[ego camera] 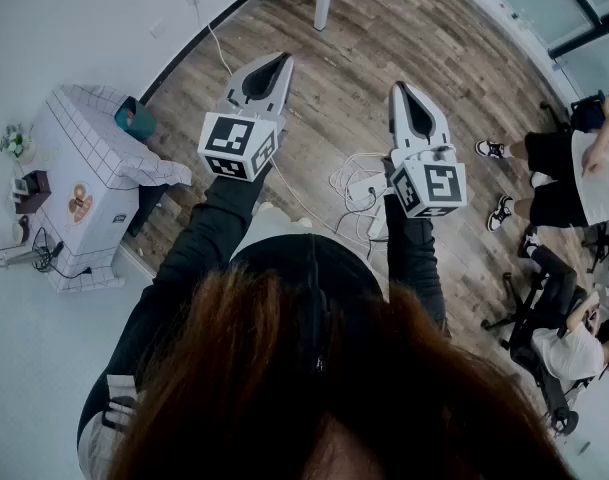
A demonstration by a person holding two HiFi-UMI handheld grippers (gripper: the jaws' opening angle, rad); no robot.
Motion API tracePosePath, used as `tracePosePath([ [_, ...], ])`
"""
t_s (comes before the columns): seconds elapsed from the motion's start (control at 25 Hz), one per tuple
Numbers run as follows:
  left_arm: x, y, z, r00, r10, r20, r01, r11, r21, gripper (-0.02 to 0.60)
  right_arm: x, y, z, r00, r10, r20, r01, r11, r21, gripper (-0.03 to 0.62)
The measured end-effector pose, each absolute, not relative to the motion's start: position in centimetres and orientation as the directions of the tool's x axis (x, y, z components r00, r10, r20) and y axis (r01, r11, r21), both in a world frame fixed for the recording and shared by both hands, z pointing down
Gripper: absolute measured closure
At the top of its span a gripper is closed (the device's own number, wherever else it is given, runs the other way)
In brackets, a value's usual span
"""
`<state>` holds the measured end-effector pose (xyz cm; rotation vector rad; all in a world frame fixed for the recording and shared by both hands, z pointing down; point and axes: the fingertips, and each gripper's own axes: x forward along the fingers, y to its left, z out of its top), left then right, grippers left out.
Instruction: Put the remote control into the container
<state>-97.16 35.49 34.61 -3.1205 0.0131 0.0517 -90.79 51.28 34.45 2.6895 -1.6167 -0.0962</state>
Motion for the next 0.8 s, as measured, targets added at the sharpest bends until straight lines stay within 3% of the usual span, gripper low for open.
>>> tracePosePath([
  [0.48,-92.9,36.0,35.9,1.000,0.017,-0.017,0.017,-1.000,-0.001,0.572,-86.5,52.4,35.5,0.495,-0.868,-0.044,-0.869,-0.495,-0.007,0.576],
  [0.8,-84.9,36.5,37.9,0.998,0.056,-0.033,0.057,-0.998,0.031,0.572,-79.2,54.7,37.0,0.551,-0.834,-0.018,-0.834,-0.551,0.001,0.576],
])
